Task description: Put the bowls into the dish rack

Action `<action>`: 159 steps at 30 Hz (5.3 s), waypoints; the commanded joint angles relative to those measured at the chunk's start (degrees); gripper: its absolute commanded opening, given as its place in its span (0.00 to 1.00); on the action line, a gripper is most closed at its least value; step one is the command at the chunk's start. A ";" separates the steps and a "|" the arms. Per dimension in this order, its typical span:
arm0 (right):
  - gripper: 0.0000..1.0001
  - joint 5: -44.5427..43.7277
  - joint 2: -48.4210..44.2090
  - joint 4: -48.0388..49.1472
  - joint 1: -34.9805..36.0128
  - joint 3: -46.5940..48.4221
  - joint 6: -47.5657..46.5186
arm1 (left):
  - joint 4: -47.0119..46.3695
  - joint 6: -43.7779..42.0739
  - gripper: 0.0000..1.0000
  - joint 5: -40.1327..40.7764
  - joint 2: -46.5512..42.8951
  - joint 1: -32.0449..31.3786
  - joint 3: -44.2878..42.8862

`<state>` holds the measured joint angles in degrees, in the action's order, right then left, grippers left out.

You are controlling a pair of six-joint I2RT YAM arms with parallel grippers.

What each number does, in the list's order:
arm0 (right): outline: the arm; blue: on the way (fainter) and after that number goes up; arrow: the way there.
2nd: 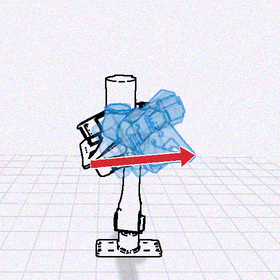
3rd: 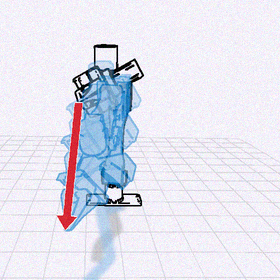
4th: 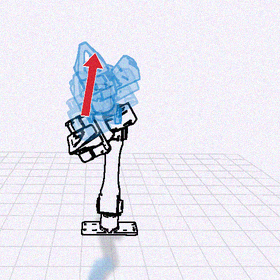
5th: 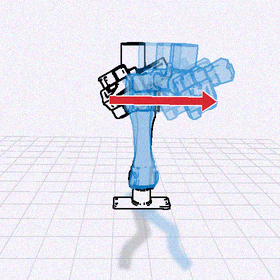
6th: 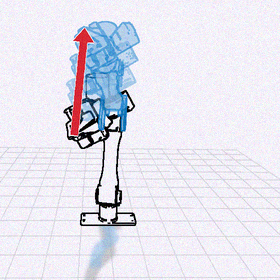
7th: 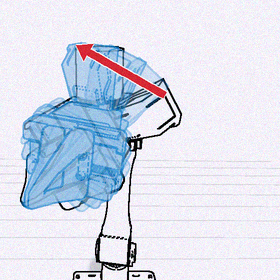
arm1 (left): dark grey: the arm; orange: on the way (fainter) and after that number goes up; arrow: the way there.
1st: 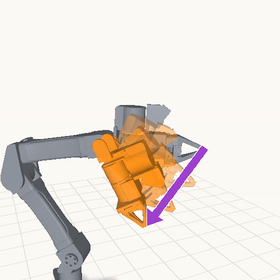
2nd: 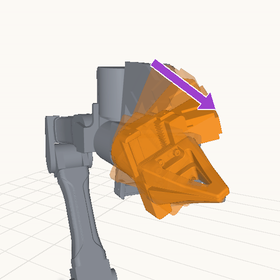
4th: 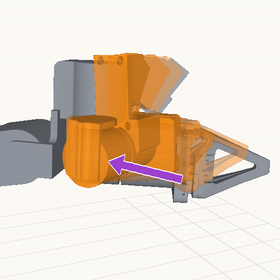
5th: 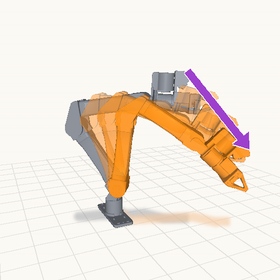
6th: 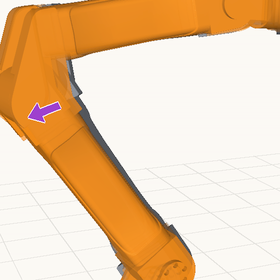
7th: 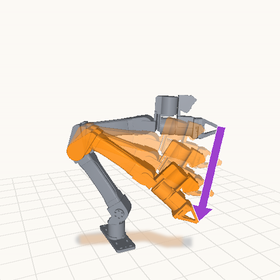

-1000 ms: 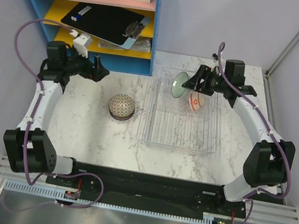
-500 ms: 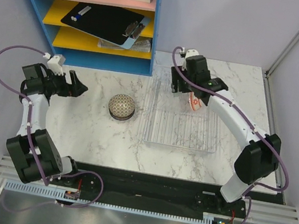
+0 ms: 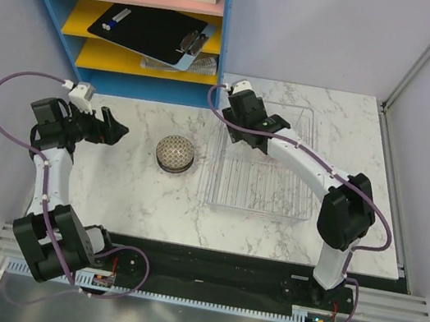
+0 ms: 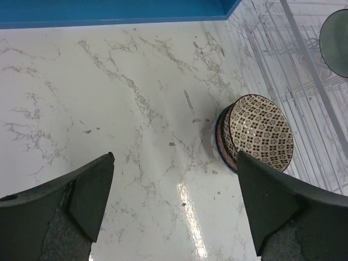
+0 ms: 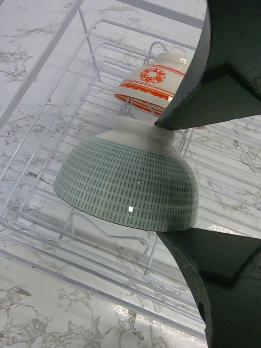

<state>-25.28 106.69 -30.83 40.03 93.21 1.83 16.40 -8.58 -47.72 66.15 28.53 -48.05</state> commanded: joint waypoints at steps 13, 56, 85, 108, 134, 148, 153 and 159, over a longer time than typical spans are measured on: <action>0.00 -1.54 5.27 3.06 1.01 4.79 2.66 | -3.22 -1.00 1.00 -2.81 -1.46 0.29 1.21; 0.97 15.25 6.25 -3.44 0.13 7.51 -0.50 | -3.31 -1.00 1.00 -3.87 -1.38 0.21 1.38; 0.97 16.31 -26.77 -12.67 -5.05 -3.46 -20.10 | 1.70 -8.47 1.00 16.42 13.47 -27.83 -7.66; 0.97 22.20 -53.43 -0.55 -17.09 -37.57 -18.96 | 2.05 -9.00 0.76 19.25 14.89 -32.31 -7.41; 0.98 48.57 -36.30 -27.88 -4.62 -28.61 -38.91 | 3.81 -11.11 0.79 24.78 10.93 -32.23 -4.77; 0.98 31.00 -24.70 -14.09 -0.92 -29.75 -35.22 | 4.08 -11.11 0.79 25.14 9.00 -32.23 -2.84; 0.97 25.63 -23.11 -11.63 -1.01 -29.31 -36.19 | 4.16 -10.93 0.79 24.70 9.00 -32.23 -2.66; 0.98 20.89 -20.75 -10.48 -0.92 -27.12 -37.42 | 3.90 -10.84 0.79 24.26 9.00 -32.23 -2.40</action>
<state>3.77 83.77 -46.72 39.59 63.59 -34.04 20.95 -17.78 -22.63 76.86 -3.62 -51.13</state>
